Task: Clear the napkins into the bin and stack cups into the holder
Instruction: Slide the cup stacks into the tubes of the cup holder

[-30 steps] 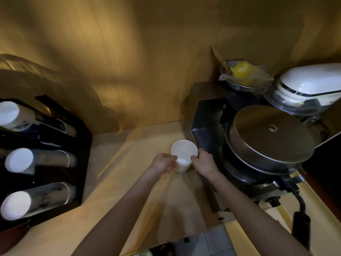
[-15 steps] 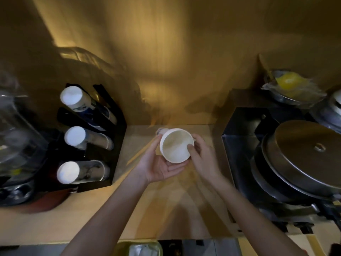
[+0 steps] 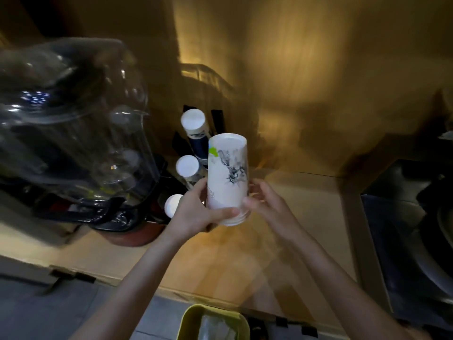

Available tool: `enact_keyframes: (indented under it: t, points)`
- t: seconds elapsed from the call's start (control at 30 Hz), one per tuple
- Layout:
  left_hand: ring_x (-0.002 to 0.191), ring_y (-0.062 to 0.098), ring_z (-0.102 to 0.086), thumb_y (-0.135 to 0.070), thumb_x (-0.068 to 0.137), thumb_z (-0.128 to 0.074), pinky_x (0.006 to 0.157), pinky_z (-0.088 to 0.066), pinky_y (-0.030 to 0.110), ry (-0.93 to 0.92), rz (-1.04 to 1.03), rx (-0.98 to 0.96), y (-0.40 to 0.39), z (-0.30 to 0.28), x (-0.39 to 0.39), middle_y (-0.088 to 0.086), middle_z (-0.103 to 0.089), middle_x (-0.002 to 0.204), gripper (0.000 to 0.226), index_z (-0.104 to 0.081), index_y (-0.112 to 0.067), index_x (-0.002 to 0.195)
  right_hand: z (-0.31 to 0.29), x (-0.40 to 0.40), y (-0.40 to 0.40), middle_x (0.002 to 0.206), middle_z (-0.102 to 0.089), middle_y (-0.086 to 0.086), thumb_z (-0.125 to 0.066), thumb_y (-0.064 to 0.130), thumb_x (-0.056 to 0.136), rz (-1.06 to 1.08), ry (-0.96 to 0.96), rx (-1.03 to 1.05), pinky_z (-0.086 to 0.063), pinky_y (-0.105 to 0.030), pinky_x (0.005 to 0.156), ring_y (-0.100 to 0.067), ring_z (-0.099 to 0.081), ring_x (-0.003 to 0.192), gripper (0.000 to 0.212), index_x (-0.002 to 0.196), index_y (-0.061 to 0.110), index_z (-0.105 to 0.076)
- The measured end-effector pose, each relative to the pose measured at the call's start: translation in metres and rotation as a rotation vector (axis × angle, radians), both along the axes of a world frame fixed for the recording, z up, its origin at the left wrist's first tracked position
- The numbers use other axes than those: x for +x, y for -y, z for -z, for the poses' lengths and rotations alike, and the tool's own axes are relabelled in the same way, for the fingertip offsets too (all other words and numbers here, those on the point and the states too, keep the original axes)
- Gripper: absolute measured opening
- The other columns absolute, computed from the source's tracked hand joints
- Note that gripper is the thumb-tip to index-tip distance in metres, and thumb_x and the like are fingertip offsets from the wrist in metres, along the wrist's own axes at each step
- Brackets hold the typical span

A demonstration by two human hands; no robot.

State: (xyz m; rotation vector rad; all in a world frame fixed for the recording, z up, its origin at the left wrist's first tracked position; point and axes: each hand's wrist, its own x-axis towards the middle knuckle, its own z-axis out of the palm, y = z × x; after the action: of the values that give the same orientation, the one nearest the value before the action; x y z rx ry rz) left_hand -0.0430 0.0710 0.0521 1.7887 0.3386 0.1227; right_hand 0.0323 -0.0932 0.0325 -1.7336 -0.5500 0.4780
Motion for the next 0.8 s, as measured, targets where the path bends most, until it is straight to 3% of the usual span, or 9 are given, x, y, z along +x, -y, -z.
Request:
enact_keyframes:
  t: [0.1,0.27,0.37,0.43,0.47,0.57,0.7,0.8]
  points:
    - [0.088,-0.021,-0.056,-0.045,0.041,-0.077,0.069,-0.046,0.001,0.074,-0.007,0.132,-0.018,0.002,-0.016,-0.029,-0.058,0.100,0.075,-0.046,-0.046,0.109,-0.004,-0.013,-0.031,0.109,-0.057,0.020,-0.070,0.053,0.057,-0.040,0.082,-0.052,-0.043,-0.004,0.070,0.016,-0.055,0.089,0.057,0.107,0.041,-0.045]
    - [0.102,-0.018,-0.051,-0.035,0.047,-0.077,0.080,-0.041,-0.001,0.120,0.017,0.229,-0.053,-0.002,-0.038,-0.022,-0.056,0.112,0.078,-0.036,-0.057,0.111,-0.001,-0.031,-0.074,0.113,-0.058,0.014,-0.076,0.043,0.060,-0.014,0.193,-0.040,-0.040,-0.001,0.072,0.016,-0.053,0.094,0.067,0.118,0.030,-0.045]
    - [0.117,-0.012,-0.046,-0.022,0.057,-0.075,0.096,-0.042,0.011,0.162,0.087,0.229,-0.074,-0.007,-0.052,-0.012,-0.051,0.126,0.084,-0.033,-0.042,0.127,0.006,-0.040,-0.097,0.119,-0.060,0.007,-0.072,0.054,0.061,0.006,0.258,-0.057,-0.047,-0.016,0.081,0.000,-0.057,0.105,0.069,0.120,0.029,-0.046]
    - [0.131,0.001,-0.038,-0.036,0.058,-0.072,0.110,-0.038,0.033,0.157,0.057,0.253,-0.087,-0.012,-0.064,-0.005,-0.041,0.141,0.093,-0.027,-0.029,0.139,0.015,-0.046,-0.109,0.121,-0.060,0.003,-0.070,0.060,0.061,0.025,0.301,-0.089,-0.052,-0.030,0.085,-0.010,-0.057,0.110,0.073,0.121,0.027,-0.046]
    - [0.133,0.004,-0.036,-0.041,0.058,-0.070,0.112,-0.036,0.033,0.163,0.036,0.273,-0.092,-0.014,-0.069,-0.005,-0.038,0.144,0.094,-0.027,-0.026,0.140,0.019,-0.049,-0.113,0.121,-0.059,0.003,-0.068,0.063,0.061,0.034,0.329,-0.110,-0.053,-0.033,0.085,-0.012,-0.057,0.110,0.075,0.122,0.026,-0.046]
    - [0.121,-0.009,-0.040,-0.053,0.055,-0.068,0.099,-0.032,0.002,0.225,-0.021,0.412,-0.100,-0.026,-0.080,-0.014,-0.044,0.131,0.089,-0.038,-0.026,0.134,0.032,-0.058,-0.124,0.126,-0.055,0.002,-0.062,0.069,0.060,0.058,0.383,-0.168,-0.053,-0.034,0.084,-0.013,-0.055,0.113,0.086,0.129,0.023,-0.041]
    - [0.104,-0.007,-0.047,-0.043,0.058,-0.079,0.089,-0.032,-0.004,0.226,-0.071,0.606,-0.105,-0.019,-0.077,-0.007,-0.055,0.119,0.074,-0.052,-0.022,0.124,0.044,-0.059,-0.130,0.137,-0.045,0.004,-0.066,0.069,0.059,0.068,0.334,-0.235,-0.051,-0.039,0.093,-0.014,-0.048,0.121,0.096,0.137,0.026,-0.030]
    - [0.102,-0.002,-0.049,-0.028,0.059,-0.083,0.084,-0.032,-0.007,0.193,-0.070,0.624,-0.106,-0.005,-0.072,0.000,-0.059,0.119,0.070,-0.054,-0.017,0.122,0.051,-0.055,-0.131,0.140,-0.042,0.005,-0.072,0.055,0.064,0.078,0.323,-0.264,-0.047,-0.033,0.093,-0.013,-0.044,0.125,0.089,0.138,0.029,-0.029]
